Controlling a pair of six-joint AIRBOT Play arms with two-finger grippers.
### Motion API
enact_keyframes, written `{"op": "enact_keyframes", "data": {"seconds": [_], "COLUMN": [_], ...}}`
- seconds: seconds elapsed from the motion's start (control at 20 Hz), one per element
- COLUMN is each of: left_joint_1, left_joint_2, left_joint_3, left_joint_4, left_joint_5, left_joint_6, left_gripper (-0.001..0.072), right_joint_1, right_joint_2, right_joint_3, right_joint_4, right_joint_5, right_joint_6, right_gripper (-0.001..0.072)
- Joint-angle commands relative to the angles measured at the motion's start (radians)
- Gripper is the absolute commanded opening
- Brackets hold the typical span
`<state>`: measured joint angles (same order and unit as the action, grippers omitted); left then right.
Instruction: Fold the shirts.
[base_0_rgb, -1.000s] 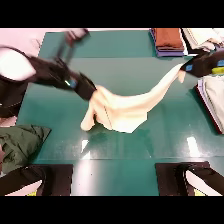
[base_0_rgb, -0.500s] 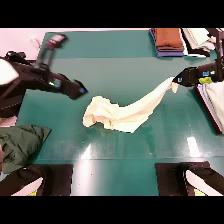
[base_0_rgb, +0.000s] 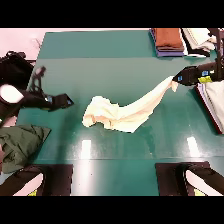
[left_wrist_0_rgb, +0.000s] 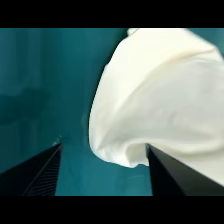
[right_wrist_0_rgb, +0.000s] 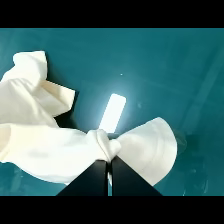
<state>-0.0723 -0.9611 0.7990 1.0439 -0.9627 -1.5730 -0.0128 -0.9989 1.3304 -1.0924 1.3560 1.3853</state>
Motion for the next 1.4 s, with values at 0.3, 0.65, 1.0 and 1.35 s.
{"op": "enact_keyframes", "data": {"seconds": [0.3, 0.65, 1.0, 1.35], "left_joint_1": [-0.040, -0.040, -0.056, -0.134], "left_joint_2": [-0.042, -0.225, -0.271, -0.270], "left_joint_3": [-0.193, -0.192, -0.192, -0.146], "left_joint_4": [-0.146, -0.410, -0.465, -0.474], "left_joint_5": [0.154, 0.121, 0.122, 0.185], "left_joint_6": [0.003, 0.195, 0.225, 0.239], "left_gripper": [0.0607, 0.0608, 0.0607, 0.0026], "right_joint_1": [0.001, 0.001, 0.001, 0.001], "right_joint_2": [0.000, 0.000, 0.000, 0.000], "right_joint_3": [0.000, 0.000, 0.000, 0.000], "right_joint_4": [0.001, 0.001, 0.001, 0.000], "right_joint_5": [-0.002, 0.013, 0.006, 0.017], "right_joint_6": [0.000, 0.001, 0.002, 0.002], "right_gripper": [0.0015, 0.0015, 0.0015, 0.0015]}}
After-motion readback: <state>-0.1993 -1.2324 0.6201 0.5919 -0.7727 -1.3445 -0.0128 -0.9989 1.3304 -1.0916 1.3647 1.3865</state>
